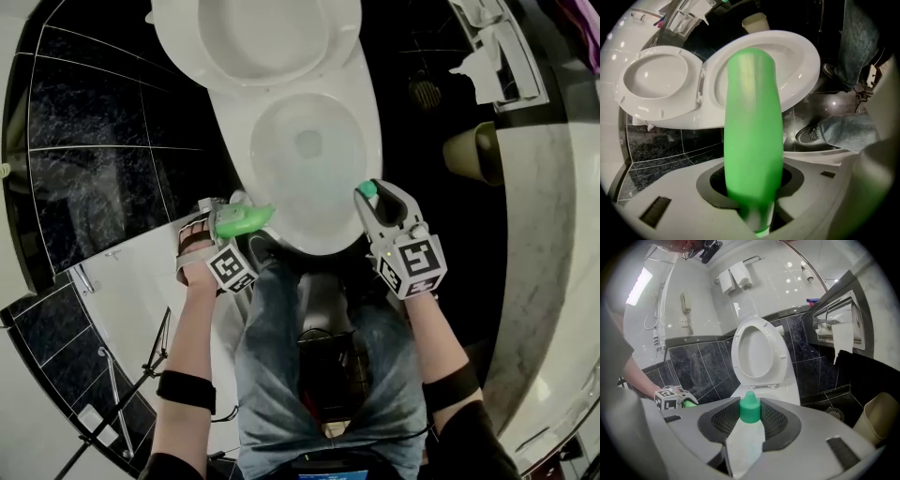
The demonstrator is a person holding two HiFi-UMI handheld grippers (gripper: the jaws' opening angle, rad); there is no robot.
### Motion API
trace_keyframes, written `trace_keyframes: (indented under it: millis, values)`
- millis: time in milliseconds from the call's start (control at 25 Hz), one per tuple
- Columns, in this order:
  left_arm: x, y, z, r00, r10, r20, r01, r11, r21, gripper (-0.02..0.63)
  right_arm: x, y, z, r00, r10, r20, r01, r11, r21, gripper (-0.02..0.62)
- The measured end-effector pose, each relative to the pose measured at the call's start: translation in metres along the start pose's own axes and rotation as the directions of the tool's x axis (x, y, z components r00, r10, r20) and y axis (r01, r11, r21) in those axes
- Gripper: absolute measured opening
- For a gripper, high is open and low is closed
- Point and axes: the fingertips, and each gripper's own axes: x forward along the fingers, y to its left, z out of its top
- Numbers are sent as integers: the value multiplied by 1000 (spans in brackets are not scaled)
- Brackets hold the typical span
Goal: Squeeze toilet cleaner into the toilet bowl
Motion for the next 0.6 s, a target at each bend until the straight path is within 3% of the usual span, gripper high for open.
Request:
trace_keyframes:
  millis: [440, 600]
  values:
    - [-27, -28, 61, 996, -30, 87, 32, 999, -15, 183, -31, -11, 13, 1000, -26, -8, 26, 1000, -2, 149]
    - [-39, -30, 88, 989, -43, 140, 51, 997, -56, 183, -41, -15, 18, 999, -37, -5, 37, 999, -1, 149]
